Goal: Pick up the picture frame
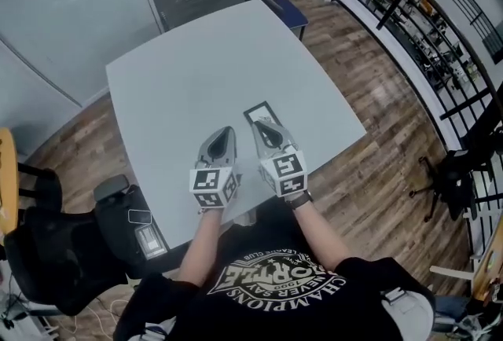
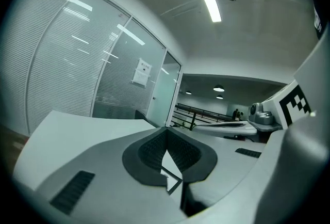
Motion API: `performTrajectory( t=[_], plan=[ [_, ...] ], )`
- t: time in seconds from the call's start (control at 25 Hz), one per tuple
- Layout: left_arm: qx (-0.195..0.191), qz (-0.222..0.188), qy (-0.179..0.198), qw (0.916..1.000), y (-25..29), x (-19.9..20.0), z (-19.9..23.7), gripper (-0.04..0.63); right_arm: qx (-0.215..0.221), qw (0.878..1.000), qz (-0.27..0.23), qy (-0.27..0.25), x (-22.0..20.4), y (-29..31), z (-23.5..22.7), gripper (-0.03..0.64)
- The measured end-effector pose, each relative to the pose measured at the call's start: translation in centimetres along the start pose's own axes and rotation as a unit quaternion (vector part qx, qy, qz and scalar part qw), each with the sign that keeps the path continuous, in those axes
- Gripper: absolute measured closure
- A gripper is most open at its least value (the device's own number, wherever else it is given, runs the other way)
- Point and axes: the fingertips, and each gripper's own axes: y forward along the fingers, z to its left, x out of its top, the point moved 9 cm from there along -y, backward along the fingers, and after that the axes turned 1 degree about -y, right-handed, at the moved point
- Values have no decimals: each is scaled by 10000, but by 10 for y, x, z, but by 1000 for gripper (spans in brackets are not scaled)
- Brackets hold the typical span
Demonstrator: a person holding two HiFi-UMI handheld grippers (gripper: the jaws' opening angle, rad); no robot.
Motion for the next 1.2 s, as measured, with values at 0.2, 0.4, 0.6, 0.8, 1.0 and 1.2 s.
performTrajectory(
  t=[0.2,0.4,0.6,0.8,1.0,1.2],
  plan=[
    [-161,21,78,9998,43,-8,12,592,-100,9997,195,65,-7,39,-41,618],
    [-276,162,89,9994,84,-18,29,592,-140,9980,581,194,-23,76,-78,617],
    [-307,423,85,9986,123,-32,41,592,2,9917,1261,270,-53,111,-108,562],
    [-329,590,36,9977,144,-51,55,592,291,9792,2000,188,-84,139,-117,506],
    [-319,692,-86,9971,166,-70,72,592,467,9648,2575,276,-121,166,-124,413],
    [-246,777,-272,9963,180,-84,84,592,427,9541,2940,379,-150,185,-133,266]
  ],
)
